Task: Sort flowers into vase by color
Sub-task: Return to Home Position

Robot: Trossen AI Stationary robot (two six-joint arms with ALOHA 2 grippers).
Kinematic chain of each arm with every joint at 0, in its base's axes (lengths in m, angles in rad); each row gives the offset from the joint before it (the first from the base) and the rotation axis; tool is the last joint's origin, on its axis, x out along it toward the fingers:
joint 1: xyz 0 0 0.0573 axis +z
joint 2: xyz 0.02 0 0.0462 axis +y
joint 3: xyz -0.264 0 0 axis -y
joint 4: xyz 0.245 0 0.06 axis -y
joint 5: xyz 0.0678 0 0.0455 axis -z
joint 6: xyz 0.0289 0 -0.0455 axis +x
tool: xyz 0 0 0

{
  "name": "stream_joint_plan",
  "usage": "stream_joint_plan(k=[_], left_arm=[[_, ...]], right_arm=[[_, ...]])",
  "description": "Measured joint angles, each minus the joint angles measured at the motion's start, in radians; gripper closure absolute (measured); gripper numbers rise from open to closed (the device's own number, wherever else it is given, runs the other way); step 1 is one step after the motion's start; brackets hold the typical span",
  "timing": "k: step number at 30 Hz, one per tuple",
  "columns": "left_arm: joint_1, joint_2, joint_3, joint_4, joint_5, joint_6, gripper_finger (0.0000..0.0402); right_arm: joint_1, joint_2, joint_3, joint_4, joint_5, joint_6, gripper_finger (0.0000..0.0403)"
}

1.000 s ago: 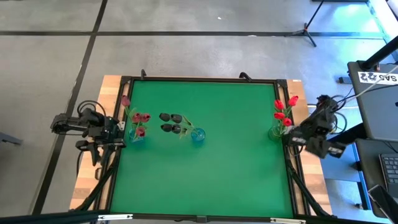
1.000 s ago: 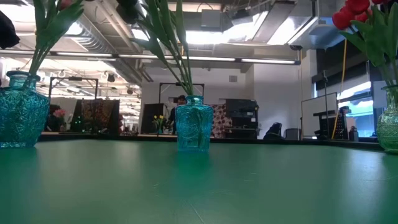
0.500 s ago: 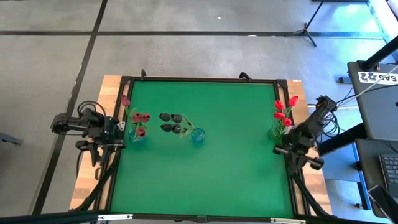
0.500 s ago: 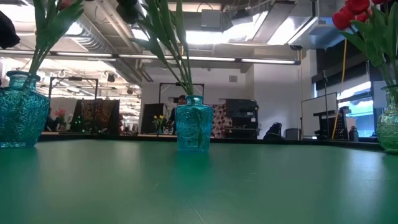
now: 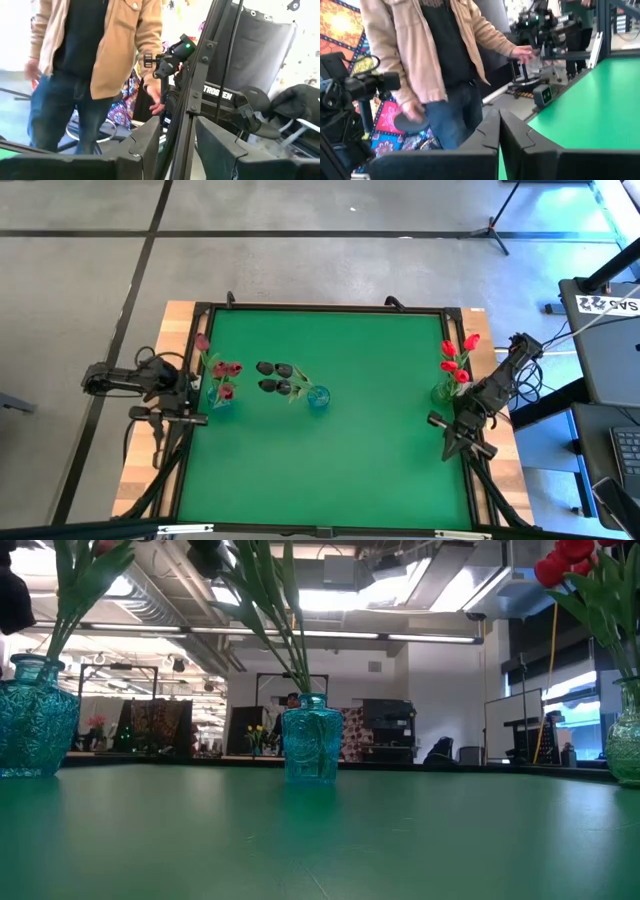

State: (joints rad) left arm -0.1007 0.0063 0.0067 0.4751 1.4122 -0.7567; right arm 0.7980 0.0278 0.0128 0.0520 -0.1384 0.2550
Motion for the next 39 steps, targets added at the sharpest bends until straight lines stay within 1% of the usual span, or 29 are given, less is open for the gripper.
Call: stream_joint_plan(k=[7, 39], left_arm=[[0.000, 0.000, 0.000, 0.011, -0.022, 0.000, 0.0278], [0.000, 0.000, 0.000, 0.011, -0.024, 0.000, 0.0278]], right_arm=[[0.000, 0.000, 0.000, -0.010, 0.000, 0.000, 0.0397], [0.000, 0.000, 0.000, -0.010, 0.000, 0.001, 0.0397]])
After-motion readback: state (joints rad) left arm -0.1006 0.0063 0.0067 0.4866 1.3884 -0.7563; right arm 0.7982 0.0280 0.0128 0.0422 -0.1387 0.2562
